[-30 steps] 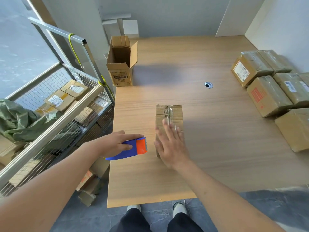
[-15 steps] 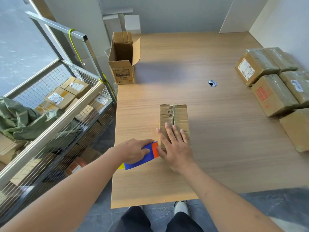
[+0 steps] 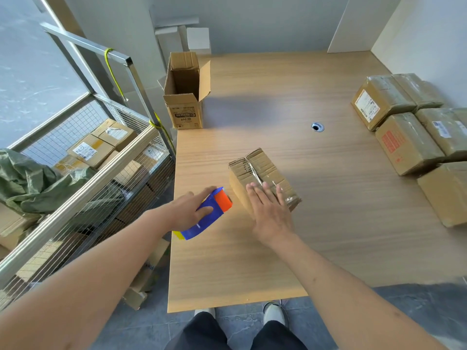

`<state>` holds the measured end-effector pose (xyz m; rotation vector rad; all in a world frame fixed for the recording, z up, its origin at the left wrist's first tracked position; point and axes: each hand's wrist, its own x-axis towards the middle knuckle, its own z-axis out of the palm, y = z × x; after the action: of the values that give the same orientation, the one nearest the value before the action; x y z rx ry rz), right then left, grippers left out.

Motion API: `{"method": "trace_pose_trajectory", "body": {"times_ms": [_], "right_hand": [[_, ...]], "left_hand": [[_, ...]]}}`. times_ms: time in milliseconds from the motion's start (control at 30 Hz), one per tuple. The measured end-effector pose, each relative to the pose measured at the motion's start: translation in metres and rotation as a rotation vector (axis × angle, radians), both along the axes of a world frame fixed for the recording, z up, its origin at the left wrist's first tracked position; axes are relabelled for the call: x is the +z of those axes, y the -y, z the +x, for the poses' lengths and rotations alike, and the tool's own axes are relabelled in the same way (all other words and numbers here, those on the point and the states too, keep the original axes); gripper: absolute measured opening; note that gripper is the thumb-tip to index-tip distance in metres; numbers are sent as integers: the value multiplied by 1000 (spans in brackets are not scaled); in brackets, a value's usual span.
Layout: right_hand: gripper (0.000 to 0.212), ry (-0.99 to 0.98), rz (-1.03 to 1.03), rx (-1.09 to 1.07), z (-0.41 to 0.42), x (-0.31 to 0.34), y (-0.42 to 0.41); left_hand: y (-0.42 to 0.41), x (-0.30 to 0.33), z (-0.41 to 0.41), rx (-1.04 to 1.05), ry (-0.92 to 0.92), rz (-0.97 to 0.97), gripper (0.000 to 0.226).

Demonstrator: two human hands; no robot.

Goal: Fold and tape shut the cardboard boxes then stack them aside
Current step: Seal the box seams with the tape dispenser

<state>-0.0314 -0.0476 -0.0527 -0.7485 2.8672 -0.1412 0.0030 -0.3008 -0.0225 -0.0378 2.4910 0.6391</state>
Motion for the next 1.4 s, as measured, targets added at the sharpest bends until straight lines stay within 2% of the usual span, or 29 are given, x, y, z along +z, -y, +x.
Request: {"method": "trace_pose_trajectory", "body": {"times_ms": [233, 333, 433, 467, 533, 600, 700, 800, 967, 1067, 1133, 1200, 1233, 1267, 1300, 1333, 1400], "right_hand": [[107, -24, 29, 14, -15, 9, -33], [95, -46, 76, 4, -20, 10, -42], [77, -54, -80, -160, -19, 7, -25], [79, -38, -116, -263, -18, 6, -14], [100, 37, -78, -427, -18, 3, 10], [112, 94, -14, -495, -16, 2, 28], [105, 139, -20, -528, -13, 2, 41], [101, 195, -49, -428, -11, 2, 40], [86, 207, -40, 0, -17, 12, 9], [87, 248, -79, 90, -25, 13, -8], [76, 281, -217, 67, -27, 15, -10], [45, 256, -524, 23, -25, 18, -8], [30, 285, -697, -11, -23, 21, -5], [18, 398, -848, -56, -20, 26, -1], [20, 552, -956, -95, -18, 31, 3], [33, 675, -1022, -120, -16, 34, 7], [50, 809, -1058, -137, -14, 33, 8]], "left_hand": [[16, 27, 6, 11, -215, 195, 69], [20, 32, 7, 4, -252, 213, 72], [25, 34, 10, -12, -280, 222, 73], [26, 34, 10, -20, -292, 224, 73], [27, 33, 11, -33, -307, 223, 73], [29, 32, 12, -45, -308, 215, 73], [32, 33, 15, -57, -306, 223, 73], [35, 34, 17, -71, -308, 250, 74], [34, 33, 24, -114, -357, 300, 75], [30, 30, 26, -136, -366, 310, 75], [27, 29, 27, -143, -364, 318, 75], [26, 28, 28, -138, -361, 324, 77], [25, 28, 28, -135, -360, 325, 77], [23, 28, 28, -134, -360, 327, 78], [22, 28, 29, -135, -365, 328, 78], [21, 28, 29, -138, -369, 330, 77], [18, 29, 29, -150, -368, 332, 77]]}}
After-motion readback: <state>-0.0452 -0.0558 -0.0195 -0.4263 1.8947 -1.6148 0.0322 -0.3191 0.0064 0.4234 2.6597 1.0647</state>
